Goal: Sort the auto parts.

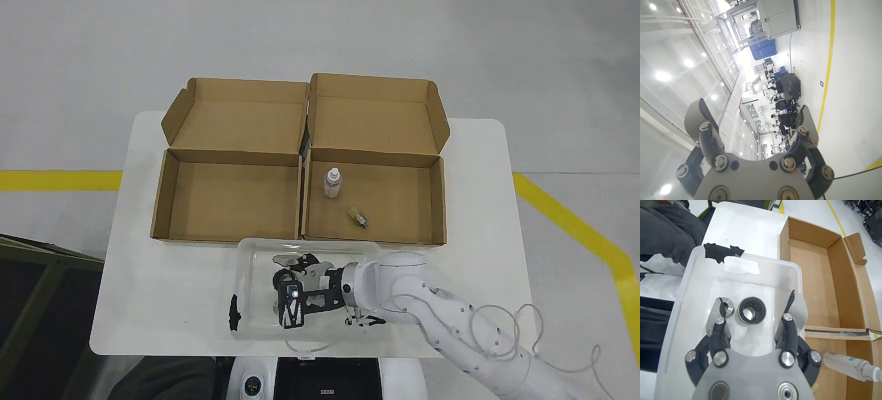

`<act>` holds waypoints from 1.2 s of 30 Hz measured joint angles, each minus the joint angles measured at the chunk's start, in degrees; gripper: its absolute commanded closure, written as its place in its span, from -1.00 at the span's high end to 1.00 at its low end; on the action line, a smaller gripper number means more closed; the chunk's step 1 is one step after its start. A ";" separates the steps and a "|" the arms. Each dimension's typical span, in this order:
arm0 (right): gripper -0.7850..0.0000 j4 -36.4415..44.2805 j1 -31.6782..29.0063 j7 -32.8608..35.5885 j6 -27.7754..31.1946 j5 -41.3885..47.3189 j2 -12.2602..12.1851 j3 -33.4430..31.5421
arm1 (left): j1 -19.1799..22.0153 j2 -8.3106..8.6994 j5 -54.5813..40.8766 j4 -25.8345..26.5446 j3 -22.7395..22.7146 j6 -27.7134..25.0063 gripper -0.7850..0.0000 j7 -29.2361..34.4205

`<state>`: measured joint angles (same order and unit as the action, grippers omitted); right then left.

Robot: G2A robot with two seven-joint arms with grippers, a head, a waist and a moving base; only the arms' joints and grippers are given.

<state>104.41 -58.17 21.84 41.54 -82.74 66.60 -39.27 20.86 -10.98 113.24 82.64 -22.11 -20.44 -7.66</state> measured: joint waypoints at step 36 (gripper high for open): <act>0.25 -9.44 3.42 1.52 -2.15 -0.86 3.51 3.43 | 0.00 0.00 0.00 0.00 0.00 0.00 1.00 0.00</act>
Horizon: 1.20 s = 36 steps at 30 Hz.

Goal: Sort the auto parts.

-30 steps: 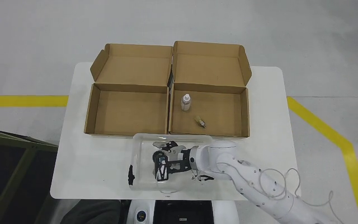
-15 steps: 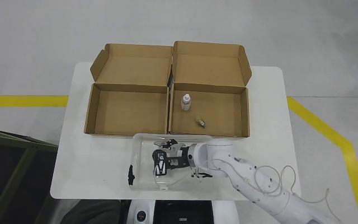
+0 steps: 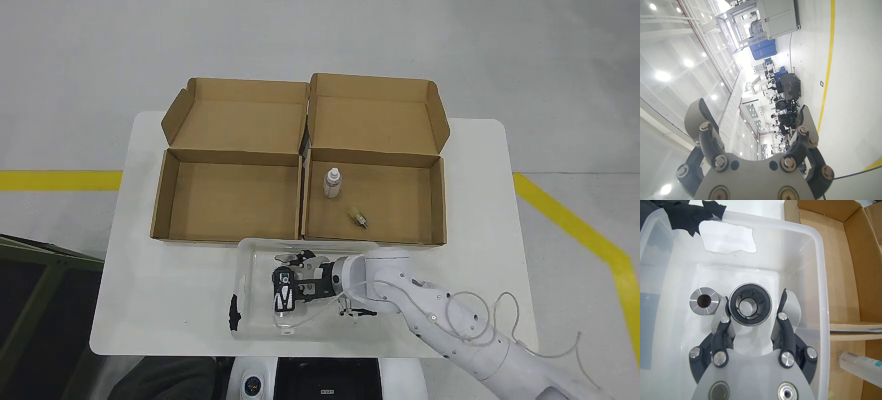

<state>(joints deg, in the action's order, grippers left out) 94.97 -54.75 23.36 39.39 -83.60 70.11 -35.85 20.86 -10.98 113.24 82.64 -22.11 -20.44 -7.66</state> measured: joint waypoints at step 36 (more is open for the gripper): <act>-1.00 5.69 -1.14 -4.51 6.33 1.22 -0.26 -5.50 | 0.00 0.00 0.00 0.00 0.00 0.00 1.00 0.00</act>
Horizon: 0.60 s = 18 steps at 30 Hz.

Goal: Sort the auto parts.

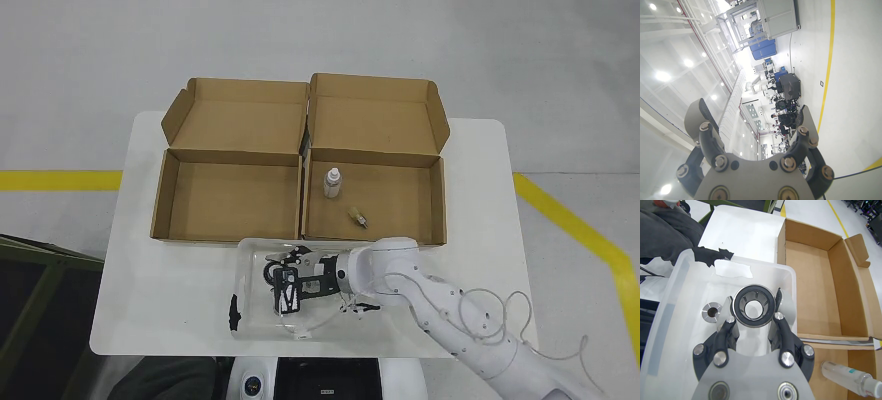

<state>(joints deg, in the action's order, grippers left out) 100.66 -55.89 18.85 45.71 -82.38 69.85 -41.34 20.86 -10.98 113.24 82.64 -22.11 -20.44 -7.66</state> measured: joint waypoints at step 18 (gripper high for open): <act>-1.00 7.66 0.53 -2.05 0.62 -1.11 -0.89 -5.35 | 0.00 0.00 0.00 0.00 0.00 0.00 1.00 0.00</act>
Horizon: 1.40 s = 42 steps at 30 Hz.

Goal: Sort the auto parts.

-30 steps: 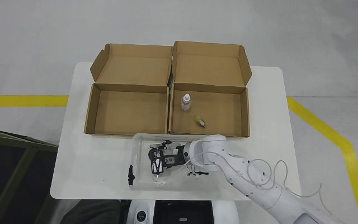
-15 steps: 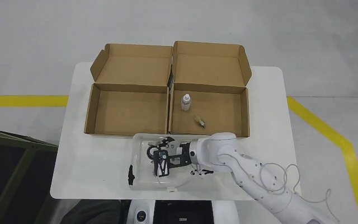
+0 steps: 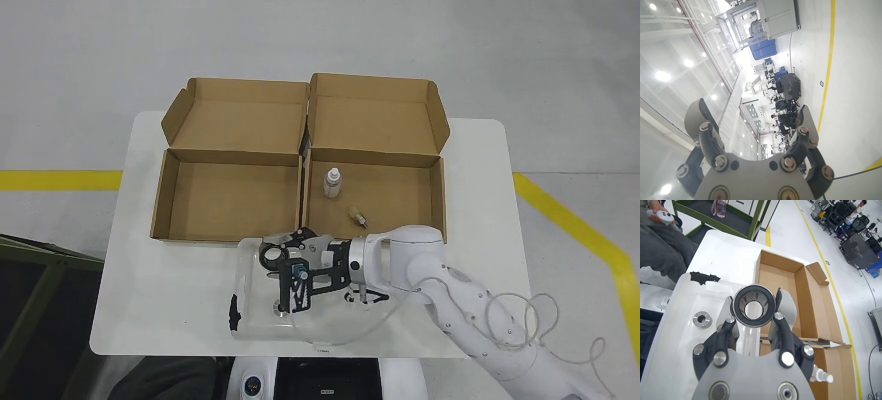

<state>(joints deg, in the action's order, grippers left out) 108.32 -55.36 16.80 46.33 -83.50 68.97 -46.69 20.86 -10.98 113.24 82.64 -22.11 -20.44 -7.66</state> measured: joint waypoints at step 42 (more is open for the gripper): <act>-1.00 -18.33 15.44 -3.93 -8.08 3.68 5.39 5.06 | 0.00 0.00 0.00 0.00 0.00 0.00 1.00 0.00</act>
<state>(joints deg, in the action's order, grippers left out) 89.98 -39.92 12.88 38.25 -79.81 74.36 -41.63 20.86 -10.98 113.24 82.64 -22.11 -20.44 -7.66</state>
